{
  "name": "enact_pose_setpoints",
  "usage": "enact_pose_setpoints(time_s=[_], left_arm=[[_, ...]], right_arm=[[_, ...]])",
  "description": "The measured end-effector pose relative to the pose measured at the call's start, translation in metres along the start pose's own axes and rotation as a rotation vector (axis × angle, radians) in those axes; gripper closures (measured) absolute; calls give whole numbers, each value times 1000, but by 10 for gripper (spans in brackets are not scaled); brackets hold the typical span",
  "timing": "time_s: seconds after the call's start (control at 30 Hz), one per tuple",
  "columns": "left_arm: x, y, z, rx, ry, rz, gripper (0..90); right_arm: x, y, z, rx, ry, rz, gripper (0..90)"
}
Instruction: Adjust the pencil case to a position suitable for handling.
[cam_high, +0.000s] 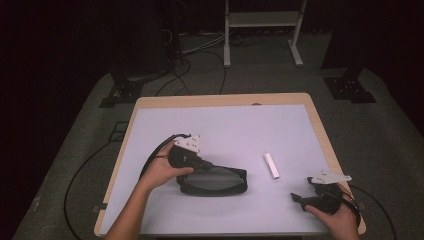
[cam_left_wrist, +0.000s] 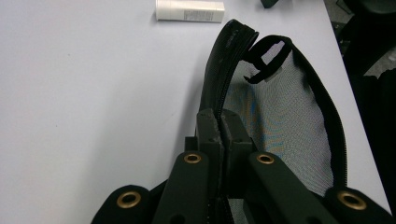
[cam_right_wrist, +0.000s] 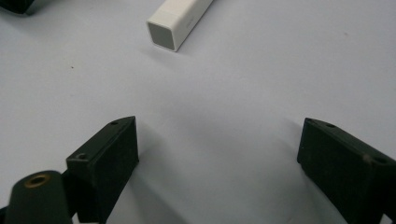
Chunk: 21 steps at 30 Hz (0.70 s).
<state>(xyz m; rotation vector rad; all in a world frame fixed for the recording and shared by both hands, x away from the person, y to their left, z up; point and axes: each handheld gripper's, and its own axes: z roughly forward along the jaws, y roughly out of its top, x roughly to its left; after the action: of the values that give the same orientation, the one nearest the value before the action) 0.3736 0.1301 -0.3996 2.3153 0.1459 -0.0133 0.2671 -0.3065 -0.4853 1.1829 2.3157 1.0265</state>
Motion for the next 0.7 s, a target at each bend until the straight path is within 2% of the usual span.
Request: enact_pose_setpoints(time_s=[0.23, 0.47, 0.6, 0.7], left_arm=[[2, -4, 4, 11, 4, -14, 884], [0, -4, 6, 10, -9, -2, 877], [1, -4, 6, 6, 15, -6, 809], [2, -5, 5, -10, 37, -26, 726]], right_arm=[[0, 0, 0, 0, 0, 0, 114], [0, 0, 0, 0, 0, 0, 115], [0, 0, 0, 0, 0, 0, 114], [0, 0, 0, 0, 0, 0, 115]])
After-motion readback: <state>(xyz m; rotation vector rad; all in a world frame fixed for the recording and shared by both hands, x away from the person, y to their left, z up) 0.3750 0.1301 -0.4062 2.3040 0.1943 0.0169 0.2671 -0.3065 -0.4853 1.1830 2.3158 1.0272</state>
